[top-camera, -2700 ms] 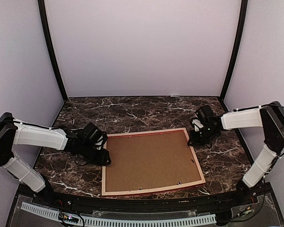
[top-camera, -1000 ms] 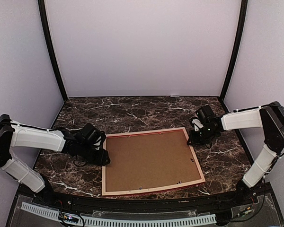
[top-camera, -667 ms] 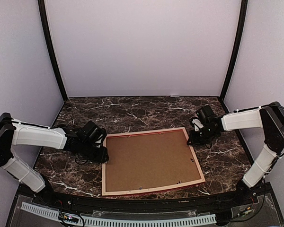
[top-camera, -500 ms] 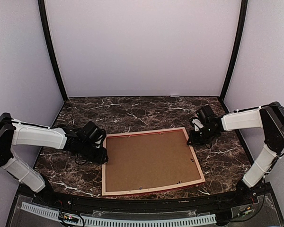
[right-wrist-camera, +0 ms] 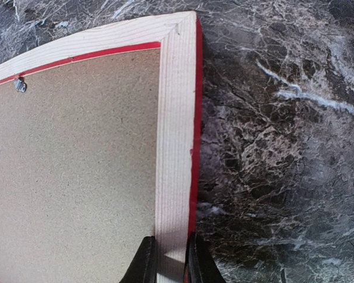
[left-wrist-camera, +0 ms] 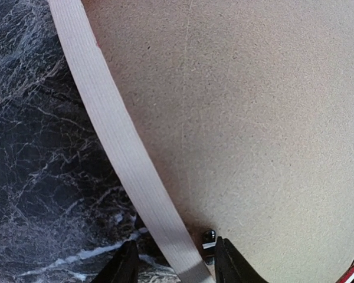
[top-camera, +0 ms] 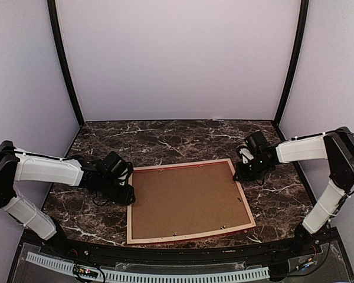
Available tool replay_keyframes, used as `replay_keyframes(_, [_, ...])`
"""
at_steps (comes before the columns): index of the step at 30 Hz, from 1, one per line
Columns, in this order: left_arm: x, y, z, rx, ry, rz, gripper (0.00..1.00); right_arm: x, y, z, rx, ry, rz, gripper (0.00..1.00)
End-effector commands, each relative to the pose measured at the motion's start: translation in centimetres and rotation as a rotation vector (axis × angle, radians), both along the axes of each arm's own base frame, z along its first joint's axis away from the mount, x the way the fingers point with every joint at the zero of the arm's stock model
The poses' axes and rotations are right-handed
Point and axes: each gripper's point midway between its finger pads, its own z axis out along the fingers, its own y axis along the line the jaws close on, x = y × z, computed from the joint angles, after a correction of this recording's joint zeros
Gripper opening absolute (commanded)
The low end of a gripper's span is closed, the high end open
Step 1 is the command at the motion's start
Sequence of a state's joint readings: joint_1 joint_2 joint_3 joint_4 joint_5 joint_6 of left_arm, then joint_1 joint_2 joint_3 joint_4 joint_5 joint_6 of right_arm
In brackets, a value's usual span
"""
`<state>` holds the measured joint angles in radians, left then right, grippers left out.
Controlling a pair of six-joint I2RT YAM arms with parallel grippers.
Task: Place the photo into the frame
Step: Press the fastener onto the backboard.
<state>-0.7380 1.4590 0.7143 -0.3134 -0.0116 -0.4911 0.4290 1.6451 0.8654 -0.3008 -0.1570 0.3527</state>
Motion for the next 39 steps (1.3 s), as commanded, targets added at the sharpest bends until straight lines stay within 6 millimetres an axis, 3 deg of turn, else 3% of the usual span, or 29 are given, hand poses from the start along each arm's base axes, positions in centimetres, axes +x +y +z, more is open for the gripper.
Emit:
replay_keyframes(1, [-1.2, 0.0, -0.5, 0.012, 0.056, -0.041, 0.46, -1.1, -0.3, -1.9, -0.015, 0.065, 0.006, 0.00])
replay_keyframes(7, [-1.3, 0.2, -0.6, 0.023, 0.057, -0.050, 0.45, -1.1, -0.2, -2.0, -0.012, 0.067, 0.010, 0.00])
replay_keyframes(19, [-1.7, 0.8, -2.0, 0.063, 0.074, -0.061, 0.25, -1.6, -0.4, -2.5, -0.012, 0.078, 0.010, 0.00])
replay_keyframes(24, [-1.2, 1.2, -1.7, 0.092, 0.041, -0.076, 0.19, -1.6, -0.4, -2.6, -0.014, 0.078, 0.010, 0.00])
replay_keyframes(26, [-1.0, 0.7, -1.1, 0.071, 0.032, -0.084, 0.22, -1.5, -0.4, -2.6, -0.015, 0.078, 0.011, 0.00])
replay_keyframes(29, [-0.3, -0.1, 0.2, 0.036, 0.004, -0.083, 0.35, -1.6, -0.4, -2.6, -0.014, 0.080, 0.011, 0.00])
replay_keyframes(34, [0.6, -0.3, 1.5, 0.038, -0.026, -0.060, 0.49, -1.7, -0.4, -2.7, -0.013, 0.083, 0.013, 0.00])
replay_keyframes(39, [1.3, -0.1, 1.8, 0.067, -0.032, -0.035, 0.52, -1.8, -0.4, -2.8, -0.012, 0.086, 0.015, 0.00])
